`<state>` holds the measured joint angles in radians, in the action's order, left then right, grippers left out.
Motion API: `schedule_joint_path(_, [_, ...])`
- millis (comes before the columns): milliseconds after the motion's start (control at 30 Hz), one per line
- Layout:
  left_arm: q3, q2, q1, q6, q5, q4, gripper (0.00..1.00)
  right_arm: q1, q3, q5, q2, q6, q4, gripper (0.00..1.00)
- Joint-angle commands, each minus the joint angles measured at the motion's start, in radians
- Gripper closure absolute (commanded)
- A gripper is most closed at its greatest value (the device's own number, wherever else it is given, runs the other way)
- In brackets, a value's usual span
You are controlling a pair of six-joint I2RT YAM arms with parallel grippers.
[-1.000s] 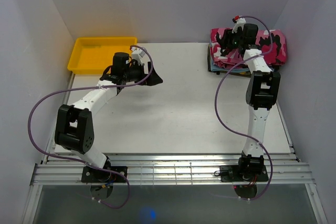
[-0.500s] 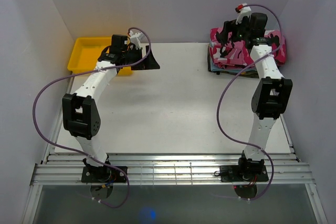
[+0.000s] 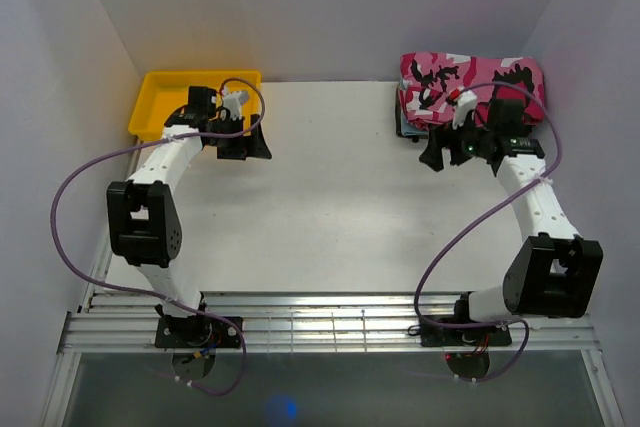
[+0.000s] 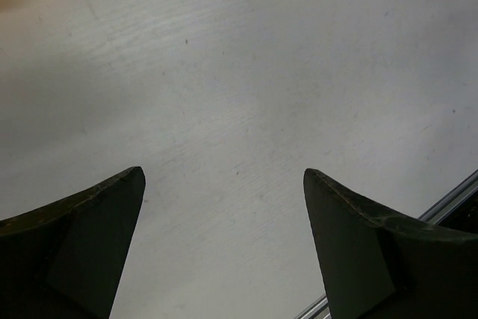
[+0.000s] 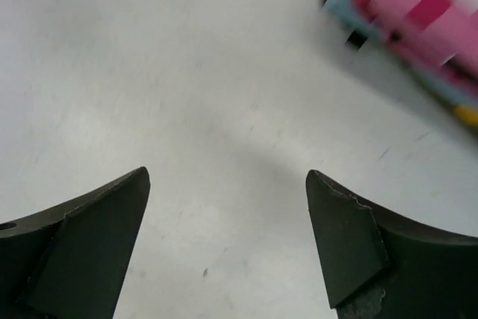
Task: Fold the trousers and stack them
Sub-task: Neatly place the folded trousers to the corner
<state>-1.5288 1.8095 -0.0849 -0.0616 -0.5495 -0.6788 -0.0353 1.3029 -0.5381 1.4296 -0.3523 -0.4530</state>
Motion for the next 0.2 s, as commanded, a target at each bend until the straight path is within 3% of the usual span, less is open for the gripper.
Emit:
schedule_joint_path(0, [0.157, -0.183, -0.01, 0.059, 0.04, 0.041, 0.02, -0.003, -0.213, -0.042, -0.104, -0.031, -0.043, 0.1])
schedule_joint_path(167, [0.373, -0.349, -0.01, 0.059, 0.105, 0.111, 0.02, -0.003, -0.358, -0.056, -0.231, 0.007, -0.006, 0.1])
